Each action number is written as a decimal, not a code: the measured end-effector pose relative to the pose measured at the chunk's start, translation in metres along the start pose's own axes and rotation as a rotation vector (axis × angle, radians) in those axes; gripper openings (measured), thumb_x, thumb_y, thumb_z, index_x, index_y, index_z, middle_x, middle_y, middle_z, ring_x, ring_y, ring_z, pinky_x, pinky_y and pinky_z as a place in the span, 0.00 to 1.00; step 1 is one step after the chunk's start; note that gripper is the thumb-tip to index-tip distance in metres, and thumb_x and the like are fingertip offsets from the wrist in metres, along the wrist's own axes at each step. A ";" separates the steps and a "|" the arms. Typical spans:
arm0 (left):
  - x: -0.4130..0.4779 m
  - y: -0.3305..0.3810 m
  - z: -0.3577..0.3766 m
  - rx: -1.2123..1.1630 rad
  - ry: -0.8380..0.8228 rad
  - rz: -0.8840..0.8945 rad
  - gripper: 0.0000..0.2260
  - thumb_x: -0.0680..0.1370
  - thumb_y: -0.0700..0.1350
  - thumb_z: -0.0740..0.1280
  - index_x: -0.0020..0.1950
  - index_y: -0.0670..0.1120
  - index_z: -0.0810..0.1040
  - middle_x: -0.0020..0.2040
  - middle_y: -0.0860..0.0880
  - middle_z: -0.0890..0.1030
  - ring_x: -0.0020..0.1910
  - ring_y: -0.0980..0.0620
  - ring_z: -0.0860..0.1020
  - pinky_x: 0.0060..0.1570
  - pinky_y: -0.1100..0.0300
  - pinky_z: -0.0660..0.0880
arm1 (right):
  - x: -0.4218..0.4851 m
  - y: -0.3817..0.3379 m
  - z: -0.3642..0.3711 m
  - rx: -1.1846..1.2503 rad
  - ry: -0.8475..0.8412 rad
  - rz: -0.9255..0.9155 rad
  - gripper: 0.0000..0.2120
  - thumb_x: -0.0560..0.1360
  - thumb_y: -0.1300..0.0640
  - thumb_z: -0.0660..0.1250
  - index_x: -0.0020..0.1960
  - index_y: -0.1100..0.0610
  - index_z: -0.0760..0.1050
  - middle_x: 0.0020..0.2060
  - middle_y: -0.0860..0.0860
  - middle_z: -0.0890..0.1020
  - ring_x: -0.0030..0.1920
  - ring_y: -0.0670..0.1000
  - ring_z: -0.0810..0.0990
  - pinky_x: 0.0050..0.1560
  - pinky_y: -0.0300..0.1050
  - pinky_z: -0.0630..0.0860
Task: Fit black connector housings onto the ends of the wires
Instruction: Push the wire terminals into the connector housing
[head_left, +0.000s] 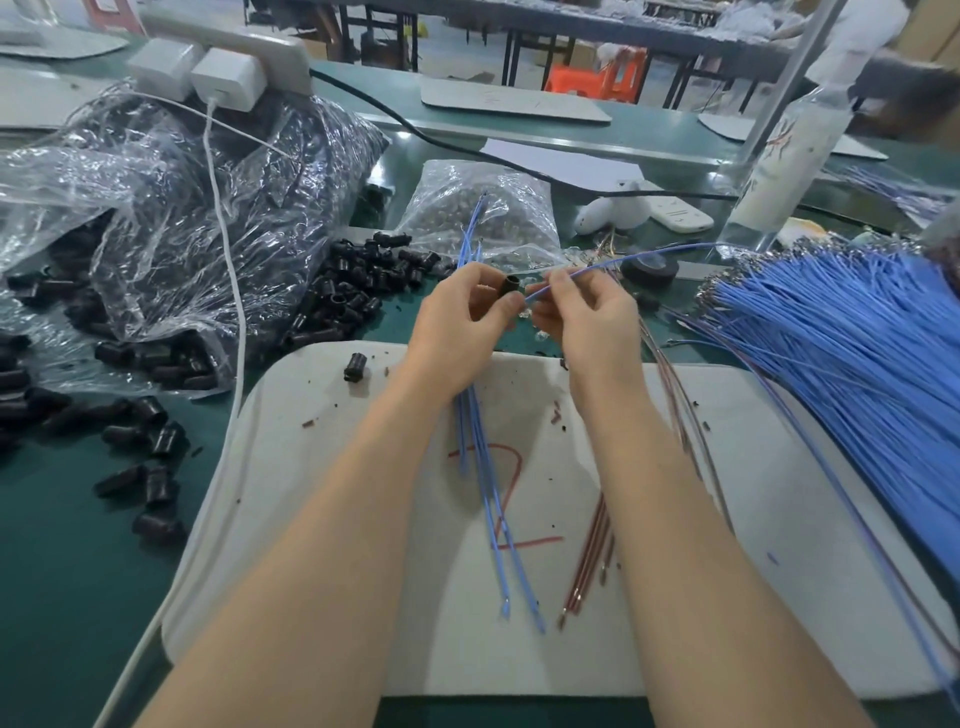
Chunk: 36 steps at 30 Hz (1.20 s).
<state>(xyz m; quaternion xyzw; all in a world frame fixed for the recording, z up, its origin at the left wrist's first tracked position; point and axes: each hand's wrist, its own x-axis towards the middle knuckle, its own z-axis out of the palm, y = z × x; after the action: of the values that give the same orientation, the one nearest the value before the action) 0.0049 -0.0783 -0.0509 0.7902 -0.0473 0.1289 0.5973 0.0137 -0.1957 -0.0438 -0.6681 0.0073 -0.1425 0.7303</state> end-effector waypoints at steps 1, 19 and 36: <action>0.000 -0.002 -0.001 0.054 0.056 0.018 0.02 0.77 0.43 0.68 0.48 0.47 0.76 0.42 0.52 0.82 0.40 0.56 0.79 0.48 0.61 0.76 | 0.000 -0.002 0.000 0.025 0.038 -0.010 0.09 0.81 0.62 0.59 0.42 0.57 0.73 0.36 0.53 0.81 0.33 0.45 0.81 0.37 0.37 0.77; -0.001 -0.004 -0.004 0.141 0.222 0.078 0.07 0.76 0.35 0.66 0.51 0.44 0.79 0.42 0.53 0.80 0.43 0.57 0.79 0.46 0.74 0.73 | -0.010 -0.018 0.002 0.069 0.089 -0.215 0.09 0.82 0.59 0.57 0.45 0.55 0.72 0.42 0.60 0.82 0.37 0.51 0.83 0.44 0.45 0.81; -0.004 -0.001 -0.001 0.275 0.129 0.168 0.06 0.75 0.38 0.68 0.51 0.44 0.80 0.42 0.54 0.80 0.42 0.57 0.77 0.46 0.72 0.71 | -0.004 -0.019 -0.007 0.130 0.102 -0.084 0.08 0.81 0.62 0.59 0.44 0.57 0.73 0.38 0.56 0.82 0.34 0.48 0.82 0.39 0.40 0.80</action>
<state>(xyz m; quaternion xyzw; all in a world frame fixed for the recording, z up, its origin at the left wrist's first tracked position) 0.0013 -0.0769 -0.0528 0.8479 -0.0567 0.2339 0.4724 0.0047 -0.2029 -0.0269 -0.6108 0.0074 -0.2070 0.7642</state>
